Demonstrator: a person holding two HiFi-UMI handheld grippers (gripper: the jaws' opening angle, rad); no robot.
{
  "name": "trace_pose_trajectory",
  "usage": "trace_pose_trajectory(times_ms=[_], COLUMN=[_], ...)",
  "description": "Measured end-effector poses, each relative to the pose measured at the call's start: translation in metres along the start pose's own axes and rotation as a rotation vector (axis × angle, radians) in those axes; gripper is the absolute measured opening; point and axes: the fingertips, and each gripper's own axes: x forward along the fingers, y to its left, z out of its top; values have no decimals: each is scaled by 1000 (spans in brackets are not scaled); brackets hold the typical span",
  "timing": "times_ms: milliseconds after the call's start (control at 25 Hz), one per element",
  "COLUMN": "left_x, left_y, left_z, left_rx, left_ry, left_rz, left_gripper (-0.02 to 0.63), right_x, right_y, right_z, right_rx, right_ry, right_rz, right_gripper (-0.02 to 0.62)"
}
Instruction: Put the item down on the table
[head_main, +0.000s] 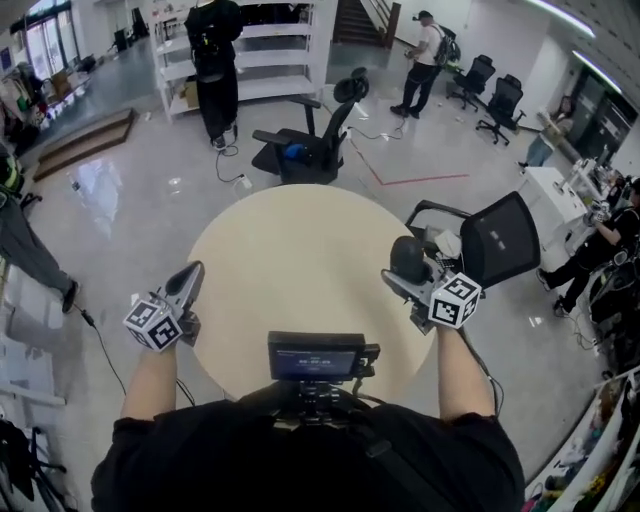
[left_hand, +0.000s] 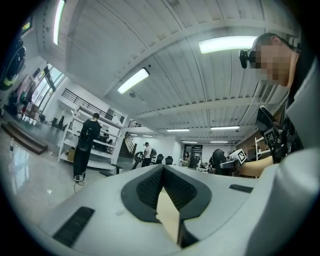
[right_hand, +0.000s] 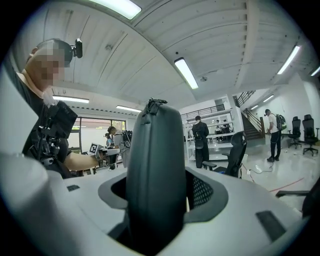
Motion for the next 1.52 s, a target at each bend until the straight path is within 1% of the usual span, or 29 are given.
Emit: trace_pose_trajectory(times_ms=[160, 400, 560, 720, 840, 920, 1120, 1280, 1520], left_x=[21, 84, 135, 194, 241, 268, 320, 347, 367], left_y=[20, 64, 102, 140, 168, 186, 230, 264, 300], left_z=[29, 56, 66, 57, 31, 7, -67, -136, -212], left_rx=[41, 94, 108, 87, 88, 70, 33, 35, -18], left_ry=[6, 21, 22, 26, 45, 62, 105, 158, 173], left_rz=[6, -8, -25, -47, -56, -55, -27, -10, 17], left_gripper=[-3, -3, -3, -3, -3, -3, -3, -3, -3], right_x=[27, 84, 132, 183, 223, 248, 303, 346, 399], right_y=[-36, -110, -155, -205, -246, -272, -331, -371, -414], right_z=[34, 63, 68, 56, 33, 13, -38, -89, -160], right_rx=[-40, -92, -133, -150, -138, -126, -115, -106, -124], right_ry=[9, 62, 116, 164, 197, 221, 289, 333, 407], right_rz=[-11, -55, -78, -97, -104, -109, -116, -114, -112], right_gripper=[270, 270, 271, 272, 270, 270, 272, 270, 272])
